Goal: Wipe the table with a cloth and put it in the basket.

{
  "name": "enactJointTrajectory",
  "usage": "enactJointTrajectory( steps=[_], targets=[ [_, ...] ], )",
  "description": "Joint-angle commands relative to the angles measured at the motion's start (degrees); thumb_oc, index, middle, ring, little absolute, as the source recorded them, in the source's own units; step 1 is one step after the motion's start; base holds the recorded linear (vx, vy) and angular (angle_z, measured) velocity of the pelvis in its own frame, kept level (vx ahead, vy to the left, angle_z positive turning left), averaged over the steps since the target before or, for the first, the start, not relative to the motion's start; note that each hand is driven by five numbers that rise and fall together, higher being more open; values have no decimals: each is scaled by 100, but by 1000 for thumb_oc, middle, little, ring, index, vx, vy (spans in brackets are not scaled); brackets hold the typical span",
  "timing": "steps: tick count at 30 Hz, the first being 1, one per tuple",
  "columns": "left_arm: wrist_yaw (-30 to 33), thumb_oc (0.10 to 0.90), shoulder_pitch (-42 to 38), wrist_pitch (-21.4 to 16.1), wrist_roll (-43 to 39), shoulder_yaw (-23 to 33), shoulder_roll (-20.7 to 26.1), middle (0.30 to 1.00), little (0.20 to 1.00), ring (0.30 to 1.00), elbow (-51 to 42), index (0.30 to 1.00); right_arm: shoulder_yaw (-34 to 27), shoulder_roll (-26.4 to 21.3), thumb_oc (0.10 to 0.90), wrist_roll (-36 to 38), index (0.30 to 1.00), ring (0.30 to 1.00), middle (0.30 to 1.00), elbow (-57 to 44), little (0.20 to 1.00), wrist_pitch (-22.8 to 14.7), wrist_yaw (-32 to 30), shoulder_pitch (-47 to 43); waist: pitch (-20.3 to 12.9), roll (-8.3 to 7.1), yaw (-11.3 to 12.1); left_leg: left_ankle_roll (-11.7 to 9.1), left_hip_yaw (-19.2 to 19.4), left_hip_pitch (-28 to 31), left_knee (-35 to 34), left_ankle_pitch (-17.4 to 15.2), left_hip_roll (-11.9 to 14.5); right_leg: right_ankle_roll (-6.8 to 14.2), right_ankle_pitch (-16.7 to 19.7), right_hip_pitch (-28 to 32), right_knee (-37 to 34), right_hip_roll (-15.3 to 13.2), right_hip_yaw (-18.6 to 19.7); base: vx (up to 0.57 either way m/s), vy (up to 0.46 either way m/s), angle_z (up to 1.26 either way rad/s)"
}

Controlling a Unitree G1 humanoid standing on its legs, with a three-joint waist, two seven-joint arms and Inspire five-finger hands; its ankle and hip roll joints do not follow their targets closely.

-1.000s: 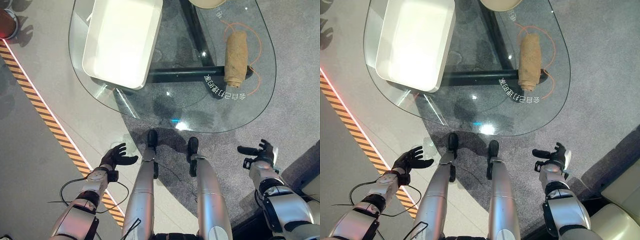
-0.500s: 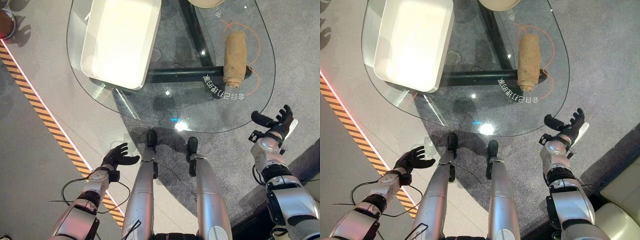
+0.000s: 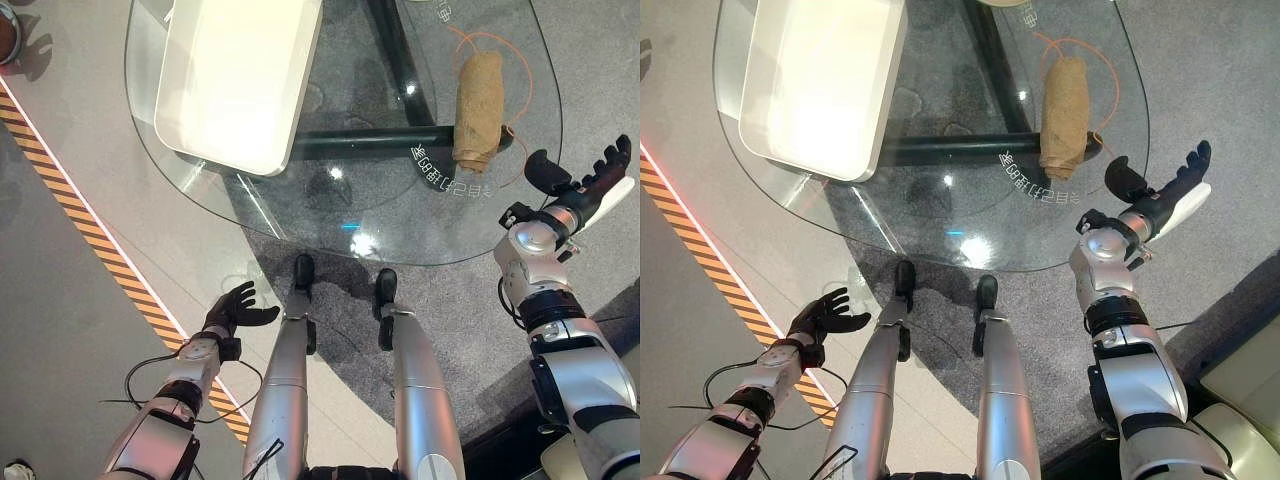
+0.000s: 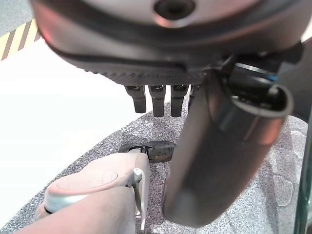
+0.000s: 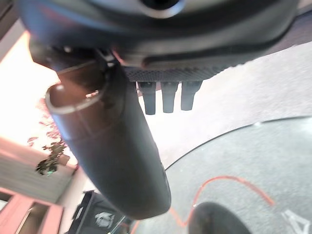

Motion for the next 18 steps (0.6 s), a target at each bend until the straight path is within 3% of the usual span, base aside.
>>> enactJointTrajectory(
  steps=[1,18],
  targets=[
    [196,800,258,-114,-188,-22,-123,900,900,900,-16,900,71,-571,800,-510,900,900,900,-765,900,-113,-418,-84,-117,115,-39,226,159,171,667,-813,-288,-50,291,363,-653,295,-86,0,0,0],
    [268,800,400,-155,-23,-13,-390,900,900,900,-120,900,614,-150,800,-852,900,900,900,-1209,900,682,98,-326,-117,210,2,206,251,328,493,-730,-296,-117,269,455,-714,299,-73,0,0,0]
  ],
)
